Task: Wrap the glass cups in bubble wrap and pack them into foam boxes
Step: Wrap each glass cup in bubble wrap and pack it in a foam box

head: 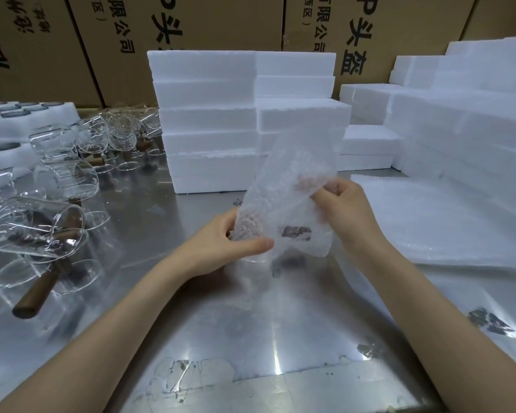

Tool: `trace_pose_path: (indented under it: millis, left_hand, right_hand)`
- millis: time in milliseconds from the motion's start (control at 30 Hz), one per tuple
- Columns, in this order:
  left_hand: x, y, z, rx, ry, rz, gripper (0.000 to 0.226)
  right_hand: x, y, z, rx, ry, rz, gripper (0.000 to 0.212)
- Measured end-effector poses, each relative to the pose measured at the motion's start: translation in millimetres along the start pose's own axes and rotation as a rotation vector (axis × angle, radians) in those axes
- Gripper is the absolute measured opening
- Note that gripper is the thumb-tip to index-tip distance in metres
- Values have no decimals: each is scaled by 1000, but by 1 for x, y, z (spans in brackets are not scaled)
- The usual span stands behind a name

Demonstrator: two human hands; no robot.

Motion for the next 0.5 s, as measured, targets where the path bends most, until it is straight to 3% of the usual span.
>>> trace_pose_path:
  millis: [133, 300, 500]
  left_hand:
    - [4, -1, 0, 20, 2, 80, 55]
    - [5, 2, 2, 8, -3, 74, 45]
    - [8, -1, 3, 87, -29, 127, 60]
  right_hand:
    - [7, -2, -1, 42, 125, 120, 15]
    - [10, -1, -3, 67, 268, 245, 26]
    - [15, 2, -8, 10, 390, 125, 17]
Point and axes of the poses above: each hand's wrist, its own z-axis towards the middle knuckle, its own x-axis out of the palm, y = z × x, the point moved 2 cm from there along z, towards the middle knuckle, and after that the axes turned 3 degrees about -x, right-handed, at the moved point
